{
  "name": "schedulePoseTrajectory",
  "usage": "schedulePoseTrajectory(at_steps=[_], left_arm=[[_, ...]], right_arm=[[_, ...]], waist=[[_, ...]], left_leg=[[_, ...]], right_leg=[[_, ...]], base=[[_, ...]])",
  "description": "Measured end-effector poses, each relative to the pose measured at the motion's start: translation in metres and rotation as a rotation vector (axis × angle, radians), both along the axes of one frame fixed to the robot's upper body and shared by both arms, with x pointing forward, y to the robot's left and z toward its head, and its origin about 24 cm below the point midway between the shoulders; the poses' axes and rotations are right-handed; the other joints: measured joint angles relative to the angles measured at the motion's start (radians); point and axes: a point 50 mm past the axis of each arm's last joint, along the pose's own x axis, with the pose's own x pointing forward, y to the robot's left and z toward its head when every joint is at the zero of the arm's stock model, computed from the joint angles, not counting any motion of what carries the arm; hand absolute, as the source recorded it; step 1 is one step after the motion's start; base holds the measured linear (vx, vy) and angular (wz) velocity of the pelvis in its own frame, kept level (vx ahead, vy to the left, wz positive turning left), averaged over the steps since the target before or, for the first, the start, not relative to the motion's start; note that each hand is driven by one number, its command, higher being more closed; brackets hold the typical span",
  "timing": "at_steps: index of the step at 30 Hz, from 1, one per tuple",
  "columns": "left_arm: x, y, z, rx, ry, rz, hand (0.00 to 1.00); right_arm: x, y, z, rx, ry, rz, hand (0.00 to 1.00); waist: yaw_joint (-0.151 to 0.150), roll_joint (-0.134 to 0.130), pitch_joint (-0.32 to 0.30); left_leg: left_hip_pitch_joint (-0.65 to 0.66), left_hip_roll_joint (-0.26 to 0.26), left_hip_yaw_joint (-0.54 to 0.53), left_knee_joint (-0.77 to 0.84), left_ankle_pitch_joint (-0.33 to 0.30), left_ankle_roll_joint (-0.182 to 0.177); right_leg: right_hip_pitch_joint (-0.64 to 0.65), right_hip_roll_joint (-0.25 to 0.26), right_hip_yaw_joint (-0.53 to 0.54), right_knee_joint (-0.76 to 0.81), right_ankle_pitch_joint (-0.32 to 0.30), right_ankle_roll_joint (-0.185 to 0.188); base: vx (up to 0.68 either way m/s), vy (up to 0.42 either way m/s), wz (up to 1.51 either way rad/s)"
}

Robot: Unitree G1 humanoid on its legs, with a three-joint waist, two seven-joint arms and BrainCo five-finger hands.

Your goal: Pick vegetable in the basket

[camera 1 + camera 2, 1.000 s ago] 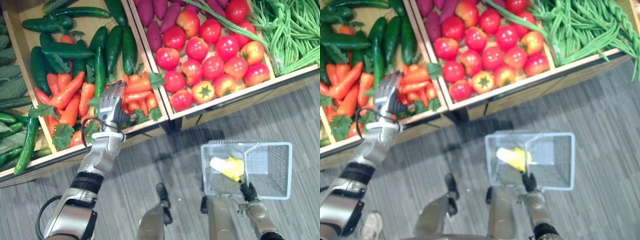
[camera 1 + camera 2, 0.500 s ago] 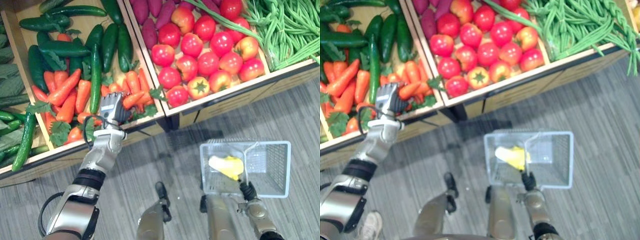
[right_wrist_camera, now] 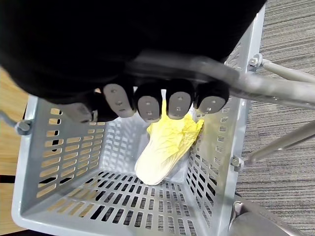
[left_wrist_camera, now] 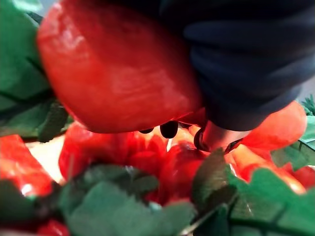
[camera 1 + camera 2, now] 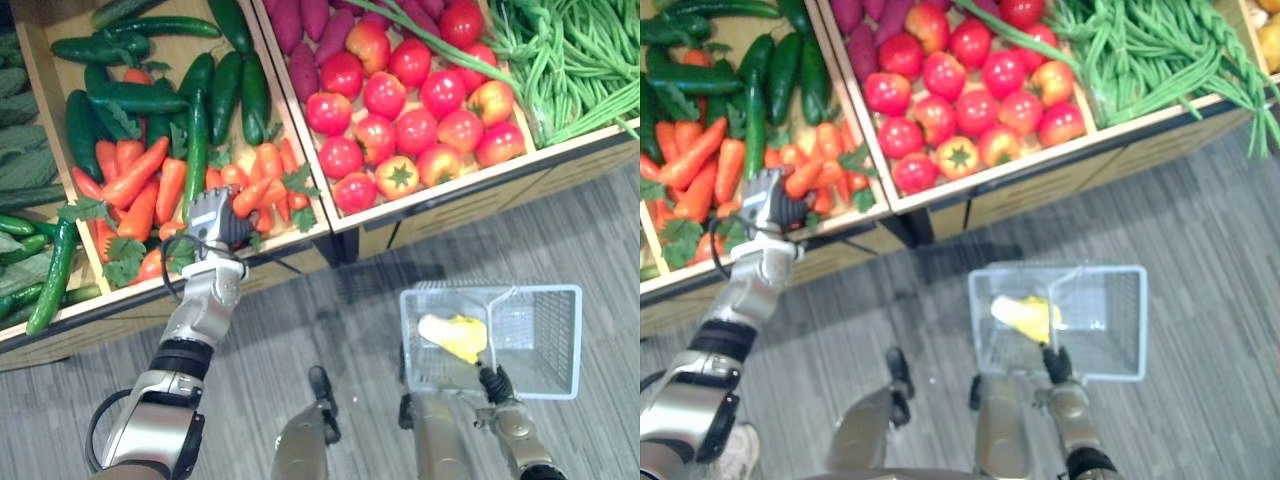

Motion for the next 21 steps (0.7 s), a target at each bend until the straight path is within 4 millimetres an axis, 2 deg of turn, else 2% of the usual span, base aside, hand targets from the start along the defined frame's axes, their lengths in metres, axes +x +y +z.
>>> schedulePoseTrajectory(at_steps=[7, 13, 15, 18, 19, 20, 21], left_arm=[[-0.014, 0.007, 0.03, -0.017, -0.15, 0.008, 1.0], [-0.029, 0.015, 0.033, 0.046, -0.168, -0.003, 1.0], [-0.04, 0.009, 0.034, 0.075, -0.191, -0.059, 1.0], [-0.052, -0.007, 0.027, 0.108, -0.169, -0.17, 1.0], [-0.053, -0.021, 0.022, 0.124, -0.138, -0.259, 1.0], [-0.053, -0.026, 0.02, 0.131, -0.127, -0.288, 1.0], [-0.054, -0.039, 0.016, 0.15, -0.103, -0.357, 1.0]], right_arm=[[-0.011, -0.004, -0.006, 0.002, 0.035, -0.023, 1.0], [-0.02, -0.012, -0.011, 0.0, 0.079, -0.071, 1.0], [-0.025, -0.016, -0.014, -0.025, 0.116, -0.068, 1.0], [-0.028, -0.026, -0.013, -0.097, 0.149, -0.027, 1.0], [-0.029, -0.042, -0.008, -0.177, 0.177, 0.022, 1.0], [-0.028, -0.049, -0.005, -0.216, 0.185, 0.045, 1.0], [-0.023, -0.063, 0.006, -0.299, 0.182, 0.1, 1.0]], waist=[[-0.001, -0.002, -0.008], [-0.003, -0.003, -0.044], [-0.018, -0.004, -0.074], [-0.02, -0.003, -0.1], [-0.021, -0.003, -0.119], [-0.023, -0.003, -0.121], [-0.025, -0.006, -0.134]], left_leg=[[0.043, -0.002, -0.025, 0.005, 0.0, 0.0], [0.075, -0.007, -0.037, -0.002, 0.007, 0.005], [0.078, -0.016, -0.057, -0.016, 0.016, 0.009], [0.109, -0.025, -0.058, -0.033, 0.018, 0.01], [0.122, -0.034, -0.057, -0.047, 0.021, 0.014], [0.128, -0.038, -0.056, -0.05, 0.022, 0.016], [0.131, -0.044, -0.05, -0.051, 0.016, 0.009]], right_leg=[[0.057, 0.001, -0.007, -0.007, 0.0, 0.0], [0.092, -0.003, -0.023, -0.009, -0.001, 0.0], [0.106, -0.01, -0.041, -0.018, -0.002, 0.0], [0.134, -0.014, -0.044, -0.024, -0.002, 0.001], [0.145, -0.016, -0.042, -0.033, -0.002, 0.002], [0.148, -0.018, -0.04, -0.033, -0.002, 0.003], [0.148, -0.022, -0.027, -0.039, -0.008, 0.013]], base=[[-0.01, -0.007, 0.04], [-0.01, -0.009, 0.07], [-0.01, 0.0, 0.23], [0.0, 0.008, 0.08], [0.0, 0.0, 0.0], [0.0, 0.0, 0.0], [-0.02, 0.028, -0.11]])
